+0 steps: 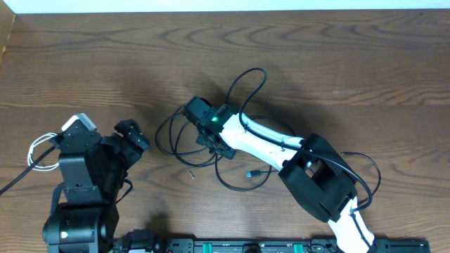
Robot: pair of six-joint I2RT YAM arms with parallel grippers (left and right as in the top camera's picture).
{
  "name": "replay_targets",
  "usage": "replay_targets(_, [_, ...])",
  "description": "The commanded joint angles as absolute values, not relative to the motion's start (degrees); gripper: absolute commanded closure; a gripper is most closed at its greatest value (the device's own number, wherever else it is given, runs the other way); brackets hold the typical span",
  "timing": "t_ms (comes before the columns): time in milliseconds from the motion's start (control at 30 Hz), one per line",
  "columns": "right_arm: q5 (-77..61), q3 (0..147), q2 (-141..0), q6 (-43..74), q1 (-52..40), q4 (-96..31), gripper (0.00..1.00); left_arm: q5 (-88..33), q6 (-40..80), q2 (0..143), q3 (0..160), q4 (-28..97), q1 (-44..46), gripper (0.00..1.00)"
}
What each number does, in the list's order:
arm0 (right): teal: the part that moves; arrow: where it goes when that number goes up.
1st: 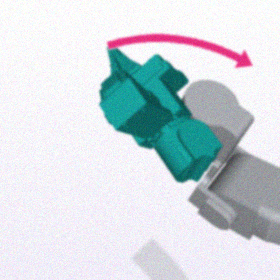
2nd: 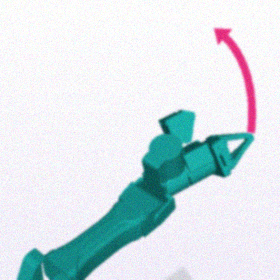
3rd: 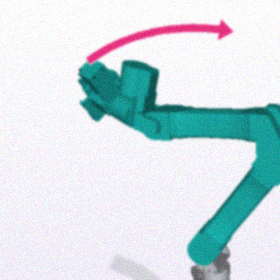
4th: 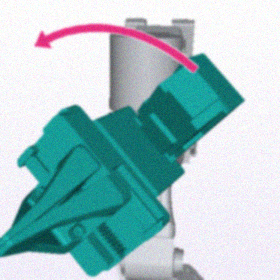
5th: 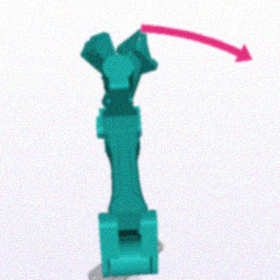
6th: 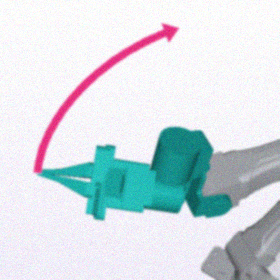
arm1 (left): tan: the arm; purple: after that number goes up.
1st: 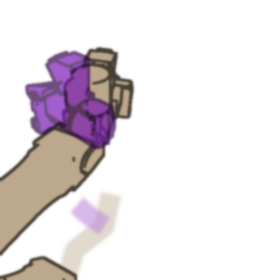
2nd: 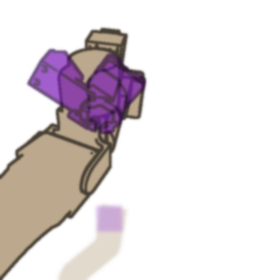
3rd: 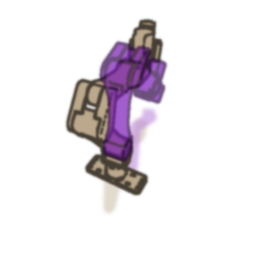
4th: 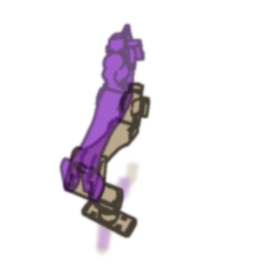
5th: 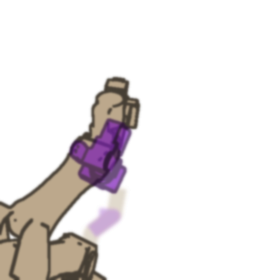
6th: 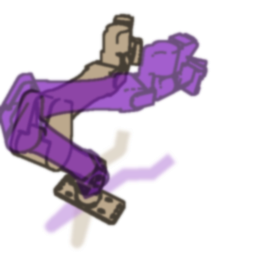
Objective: Untangle cables
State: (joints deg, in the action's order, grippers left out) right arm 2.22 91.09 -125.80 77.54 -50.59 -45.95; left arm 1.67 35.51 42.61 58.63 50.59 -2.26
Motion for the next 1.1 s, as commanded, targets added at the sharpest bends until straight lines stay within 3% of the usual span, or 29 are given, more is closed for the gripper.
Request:
replay_targets(0, [5.50, 86.08, -135.39, 76.97, -50.35, -45.89, 0.52, 2.37, 34.28, 42.59, 59.27, 50.54, -2.57, 0.09])
replay_targets(200, [5.32, 86.13, -135.39, 75.22, -50.35, -45.56, 0.97, 2.37, 34.28, 42.61, 59.27, 50.57, -2.57, 0.09])
replay_targets(233, [5.15, 86.15, -135.39, 74.48, -50.35, -45.08, 0.99, 2.37, 34.28, 42.61, 59.27, 50.57, -2.57, 0.09])
replay_targets(567, [2.70, 92.16, -132.97, 60.73, -49.76, -43.97, 0.99, 2.37, 34.28, 42.61, 59.27, 50.57, -2.57, 0.10])
replay_targets(1067, [0.86, 101.69, -111.00, 37.50, -43.51, -44.95, 0.99, 2.37, 34.28, 42.61, 59.27, 50.57, -2.57, 0.09])
